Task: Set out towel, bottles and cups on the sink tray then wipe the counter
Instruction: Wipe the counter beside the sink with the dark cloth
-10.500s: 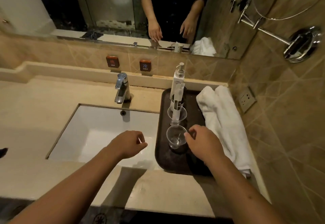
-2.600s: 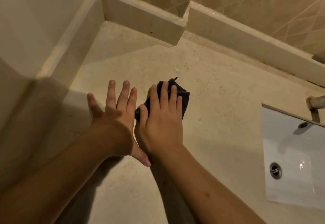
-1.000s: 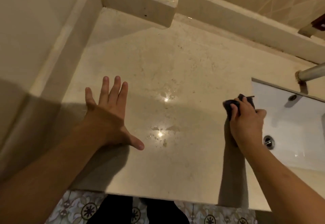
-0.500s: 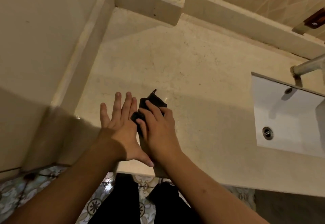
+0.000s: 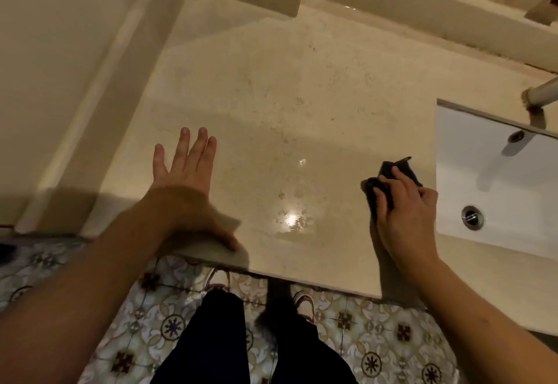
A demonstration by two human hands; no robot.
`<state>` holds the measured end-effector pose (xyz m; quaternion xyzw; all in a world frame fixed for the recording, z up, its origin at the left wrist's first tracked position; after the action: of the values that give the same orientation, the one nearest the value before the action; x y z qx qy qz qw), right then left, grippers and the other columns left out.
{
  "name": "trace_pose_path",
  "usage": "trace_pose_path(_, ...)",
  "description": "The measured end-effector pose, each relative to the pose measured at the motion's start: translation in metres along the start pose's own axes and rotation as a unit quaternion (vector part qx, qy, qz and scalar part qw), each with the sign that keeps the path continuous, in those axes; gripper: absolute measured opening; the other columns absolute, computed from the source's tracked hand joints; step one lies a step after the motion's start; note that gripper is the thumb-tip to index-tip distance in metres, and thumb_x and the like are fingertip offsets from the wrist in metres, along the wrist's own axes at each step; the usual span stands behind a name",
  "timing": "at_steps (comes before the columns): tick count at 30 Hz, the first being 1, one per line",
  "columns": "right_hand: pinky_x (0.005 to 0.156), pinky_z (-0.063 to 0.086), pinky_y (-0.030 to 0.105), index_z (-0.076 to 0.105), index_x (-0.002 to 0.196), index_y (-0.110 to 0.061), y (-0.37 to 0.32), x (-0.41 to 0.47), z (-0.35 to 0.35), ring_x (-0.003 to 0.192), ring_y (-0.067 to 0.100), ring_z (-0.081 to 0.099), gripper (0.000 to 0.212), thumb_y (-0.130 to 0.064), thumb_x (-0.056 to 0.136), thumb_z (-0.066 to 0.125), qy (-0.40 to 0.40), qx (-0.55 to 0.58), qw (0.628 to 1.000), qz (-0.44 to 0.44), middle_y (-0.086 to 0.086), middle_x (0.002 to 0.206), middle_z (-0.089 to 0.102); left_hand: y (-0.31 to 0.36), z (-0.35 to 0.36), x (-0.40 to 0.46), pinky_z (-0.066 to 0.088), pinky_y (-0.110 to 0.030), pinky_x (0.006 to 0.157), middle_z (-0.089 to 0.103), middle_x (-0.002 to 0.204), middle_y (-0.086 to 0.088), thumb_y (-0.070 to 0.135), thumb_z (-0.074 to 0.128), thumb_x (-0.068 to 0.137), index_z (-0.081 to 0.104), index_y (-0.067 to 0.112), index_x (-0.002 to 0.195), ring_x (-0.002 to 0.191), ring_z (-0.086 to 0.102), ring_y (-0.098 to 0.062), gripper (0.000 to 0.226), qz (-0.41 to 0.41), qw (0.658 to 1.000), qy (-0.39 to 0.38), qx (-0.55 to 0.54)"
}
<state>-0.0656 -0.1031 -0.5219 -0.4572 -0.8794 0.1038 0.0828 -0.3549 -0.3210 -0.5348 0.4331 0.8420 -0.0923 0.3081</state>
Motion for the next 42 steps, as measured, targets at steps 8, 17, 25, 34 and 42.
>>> trace_pose_path(8, 0.084, 0.027, 0.022, 0.066, 0.121, -0.008, -0.023, 0.014, -0.026, 0.105, 0.030, 0.048, 0.029, -0.022, 0.105, 0.046, 0.069, 0.212, 0.975, 0.014, 0.015, 0.106, 0.069, 0.033, 0.019, -0.063, -0.020, -0.056, 0.117, -0.046, 0.154, 0.008, 0.105, 0.052, 0.022, -0.036, 0.028, 0.146, 0.138, -0.047, -0.016, 0.171, -0.024, 0.996, 0.036, -0.080)
trace_pose_path(17, 0.091, 0.043, 0.047, 0.067, 0.123, -0.012, -0.162, -0.062, 0.046, 0.123, 0.039, 0.047, 0.037, -0.036, 0.103, 0.048, -0.126, 0.086, 0.947, -0.282, 0.012, 0.149, 0.052, 0.054, 0.054, -0.050, -0.017, -0.063, 0.114, -0.044, 0.155, 0.000, 0.100, 0.052, 0.017, -0.043, 0.029, 0.141, 0.138, -0.048, -0.024, 0.171, -0.074, 0.993, 0.064, -0.065)
trace_pose_path(25, 0.088, 0.042, 0.043, 0.070, 0.112, -0.013, -0.074, -0.066, 0.026, 0.106, 0.036, 0.052, 0.028, -0.033, 0.096, 0.060, -0.055, 0.068, 0.963, -0.254, 0.015, 0.135, 0.061, 0.051, 0.060, -0.047, -0.019, -0.063, 0.112, -0.042, 0.157, 0.000, 0.110, 0.038, 0.009, -0.037, 0.029, 0.145, 0.138, -0.047, -0.024, 0.176, -0.067, 0.991, 0.099, -0.067)
trace_pose_path(34, 0.091, 0.040, 0.049, 0.065, 0.118, -0.005, 0.081, -0.041, -0.031, 0.106, 0.041, 0.045, 0.025, -0.021, 0.103, 0.052, -0.063, -0.079, 0.995, -0.011, 0.026, 0.126, 0.060, 0.048, 0.060, -0.046, -0.021, -0.064, 0.112, -0.045, 0.155, -0.004, 0.112, 0.028, 0.009, -0.039, 0.030, 0.144, 0.137, -0.048, -0.028, 0.171, -0.061, 0.988, 0.120, -0.073)
trace_pose_path(42, 0.095, 0.036, 0.038, 0.071, 0.113, -0.013, 0.010, -0.023, -0.071, 0.102, 0.025, 0.058, 0.021, -0.020, 0.100, 0.056, 0.028, 0.048, 0.995, -0.079, 0.009, 0.109, 0.073, 0.050, 0.054, -0.053, -0.020, -0.066, 0.112, -0.043, 0.156, -0.005, 0.111, 0.033, 0.013, -0.035, 0.028, 0.147, 0.136, -0.049, -0.028, 0.172, -0.048, 0.987, 0.124, -0.092)
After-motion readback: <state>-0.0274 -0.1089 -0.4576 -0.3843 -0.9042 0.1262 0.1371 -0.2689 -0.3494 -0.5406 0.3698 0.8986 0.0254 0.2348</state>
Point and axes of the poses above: each hand's wrist, its own x-axis towards the middle knuckle, its own z-axis out of the palm, y = z × x, the point moved 5 cm from there along x, towards the middle knuckle
